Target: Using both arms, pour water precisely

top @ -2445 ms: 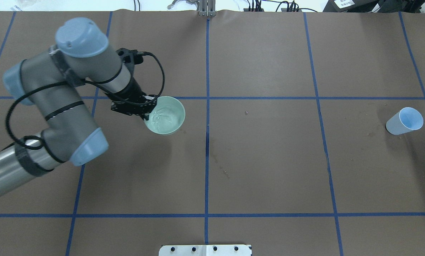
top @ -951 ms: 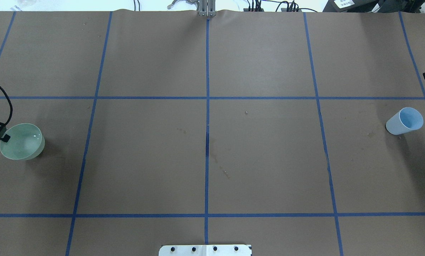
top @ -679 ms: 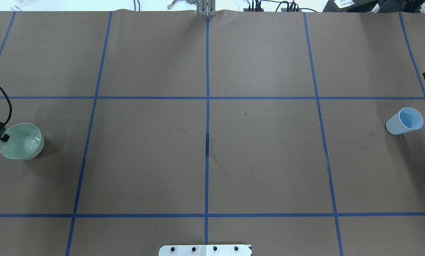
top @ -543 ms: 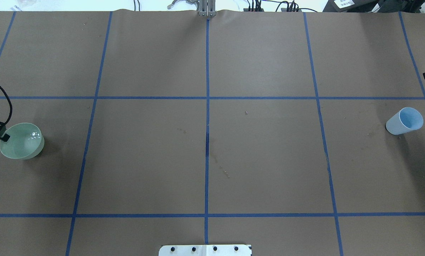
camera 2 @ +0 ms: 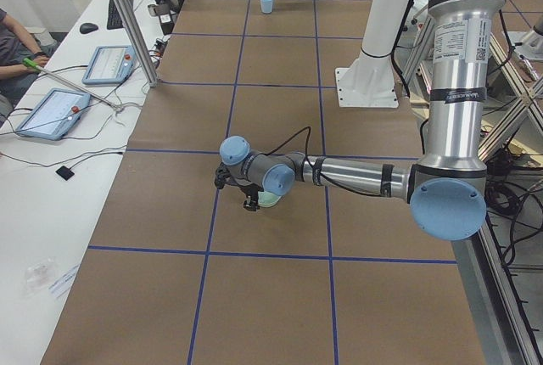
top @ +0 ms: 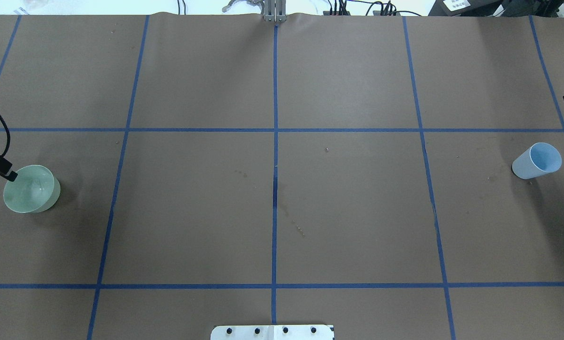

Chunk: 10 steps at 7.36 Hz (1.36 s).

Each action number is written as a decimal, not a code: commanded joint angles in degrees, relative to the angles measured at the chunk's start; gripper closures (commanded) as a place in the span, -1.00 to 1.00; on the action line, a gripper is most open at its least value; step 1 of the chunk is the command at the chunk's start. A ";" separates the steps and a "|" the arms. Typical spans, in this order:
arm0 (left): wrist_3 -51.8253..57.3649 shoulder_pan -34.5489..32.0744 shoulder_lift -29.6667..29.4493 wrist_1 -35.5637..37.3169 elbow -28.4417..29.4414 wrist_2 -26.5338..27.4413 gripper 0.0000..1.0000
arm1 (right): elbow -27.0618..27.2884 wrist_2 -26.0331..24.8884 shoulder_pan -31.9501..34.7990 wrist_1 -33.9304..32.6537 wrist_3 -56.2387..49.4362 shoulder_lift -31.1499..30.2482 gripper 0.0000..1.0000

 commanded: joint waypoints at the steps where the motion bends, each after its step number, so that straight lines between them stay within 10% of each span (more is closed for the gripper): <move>1: 8.68 -8.41 -0.20 0.50 -1.52 1.03 -0.98 | 0.00 0.24 0.46 -2.54 -0.30 -0.02 -0.98; 6: 21.45 -18.20 -7.48 19.11 -0.74 5.62 -0.98 | 14.28 0.07 2.74 -32.11 -10.56 0.60 -0.98; 10: 21.75 -20.84 -9.43 23.79 3.47 3.70 -0.98 | 17.93 1.03 2.75 -38.92 -10.84 -0.20 -0.99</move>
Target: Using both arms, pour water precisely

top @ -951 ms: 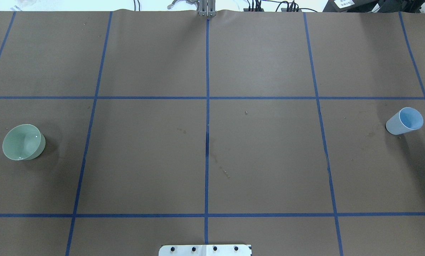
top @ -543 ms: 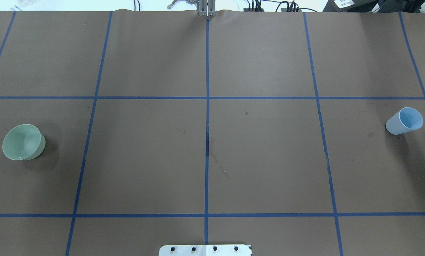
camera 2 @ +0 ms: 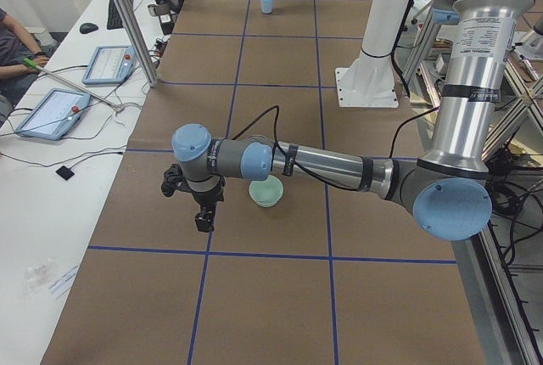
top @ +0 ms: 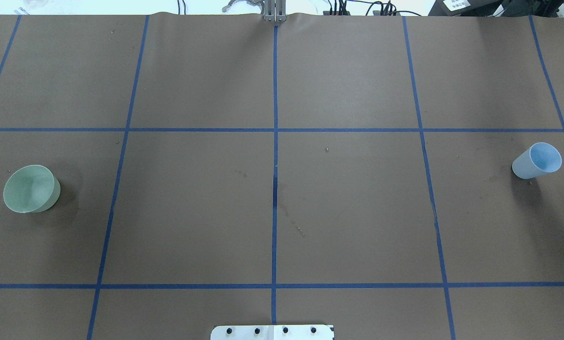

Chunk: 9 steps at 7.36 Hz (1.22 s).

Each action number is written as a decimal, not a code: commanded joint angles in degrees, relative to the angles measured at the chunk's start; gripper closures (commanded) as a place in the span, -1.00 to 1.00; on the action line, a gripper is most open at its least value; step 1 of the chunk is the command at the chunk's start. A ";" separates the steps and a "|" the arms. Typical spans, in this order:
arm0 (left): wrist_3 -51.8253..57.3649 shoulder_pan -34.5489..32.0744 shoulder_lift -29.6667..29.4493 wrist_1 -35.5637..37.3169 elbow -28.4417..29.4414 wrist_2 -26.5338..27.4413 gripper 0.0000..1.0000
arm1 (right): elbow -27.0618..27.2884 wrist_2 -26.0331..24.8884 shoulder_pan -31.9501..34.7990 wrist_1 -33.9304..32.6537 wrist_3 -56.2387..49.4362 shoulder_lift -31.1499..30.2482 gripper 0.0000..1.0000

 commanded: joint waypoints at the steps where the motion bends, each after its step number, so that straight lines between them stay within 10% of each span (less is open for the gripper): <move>1: 0.11 -0.92 -0.32 0.98 1.49 -2.30 -0.99 | 0.50 0.73 -0.05 -2.41 0.49 -0.08 -0.99; 9: -0.06 -1.63 2.58 0.46 -3.95 -7.32 -0.99 | -3.98 1.43 0.39 -1.63 0.84 -1.93 -0.99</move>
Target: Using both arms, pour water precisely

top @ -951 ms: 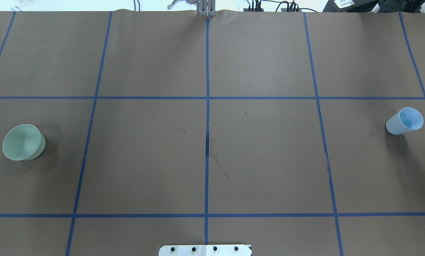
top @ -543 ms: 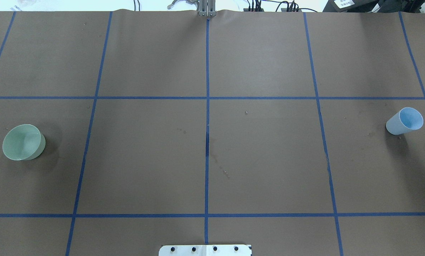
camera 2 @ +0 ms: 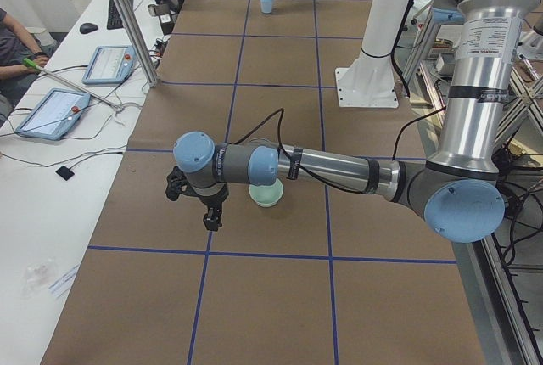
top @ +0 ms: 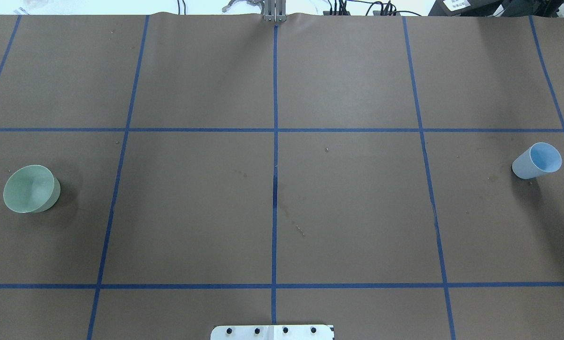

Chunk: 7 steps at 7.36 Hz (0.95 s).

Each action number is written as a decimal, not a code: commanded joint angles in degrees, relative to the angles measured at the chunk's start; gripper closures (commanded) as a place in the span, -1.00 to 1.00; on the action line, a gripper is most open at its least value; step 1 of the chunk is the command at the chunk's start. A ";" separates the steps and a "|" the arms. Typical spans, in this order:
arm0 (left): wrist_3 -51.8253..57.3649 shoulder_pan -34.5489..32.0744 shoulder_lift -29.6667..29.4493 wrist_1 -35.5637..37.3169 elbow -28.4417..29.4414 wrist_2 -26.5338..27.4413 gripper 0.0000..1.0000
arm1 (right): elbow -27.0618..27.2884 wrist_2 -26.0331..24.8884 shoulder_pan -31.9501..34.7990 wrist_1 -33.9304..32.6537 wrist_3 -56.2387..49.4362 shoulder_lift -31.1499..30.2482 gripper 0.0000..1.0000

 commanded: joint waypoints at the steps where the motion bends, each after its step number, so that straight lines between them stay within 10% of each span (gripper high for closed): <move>1: -0.04 -0.01 0.09 -0.07 -0.93 0.01 -0.99 | -0.88 0.05 0.03 0.07 0.18 0.01 -0.99; 7: -0.48 -0.18 0.27 0.36 -2.16 0.01 -0.99 | -2.46 4.08 0.12 0.15 -0.61 -0.08 -0.99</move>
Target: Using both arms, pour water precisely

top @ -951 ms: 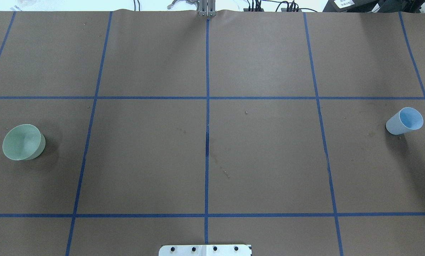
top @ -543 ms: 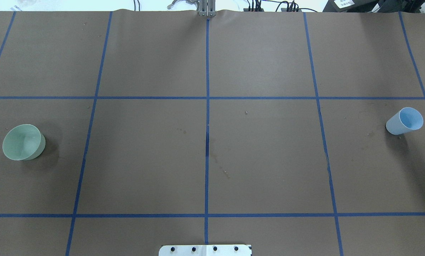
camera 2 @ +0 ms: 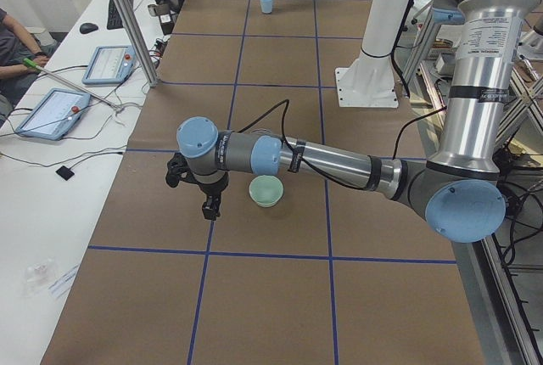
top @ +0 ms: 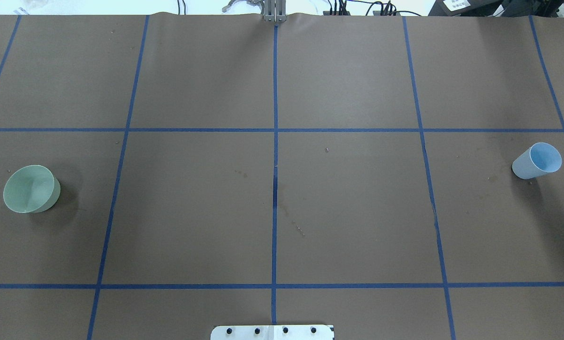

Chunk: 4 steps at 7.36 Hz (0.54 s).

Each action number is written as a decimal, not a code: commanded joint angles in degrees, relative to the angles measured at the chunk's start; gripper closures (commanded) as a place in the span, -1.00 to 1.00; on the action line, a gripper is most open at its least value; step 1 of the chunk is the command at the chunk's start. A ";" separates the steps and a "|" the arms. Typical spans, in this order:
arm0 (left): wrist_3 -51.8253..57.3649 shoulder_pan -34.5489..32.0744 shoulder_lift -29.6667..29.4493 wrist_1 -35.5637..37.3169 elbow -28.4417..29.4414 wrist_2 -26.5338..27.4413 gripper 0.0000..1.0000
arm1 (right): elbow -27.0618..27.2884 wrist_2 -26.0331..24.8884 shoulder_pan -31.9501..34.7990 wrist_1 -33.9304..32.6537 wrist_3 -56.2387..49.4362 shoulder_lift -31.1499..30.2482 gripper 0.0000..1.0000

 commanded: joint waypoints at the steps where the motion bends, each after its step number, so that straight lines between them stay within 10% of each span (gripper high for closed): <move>1: -0.04 -0.05 0.34 0.17 -0.31 0.00 -0.99 | 0.95 1.79 0.26 0.05 0.23 -0.63 -0.99; 4: -0.04 -0.14 0.34 0.08 -1.19 0.00 -0.99 | 3.07 2.41 0.27 0.05 0.59 -0.73 -0.99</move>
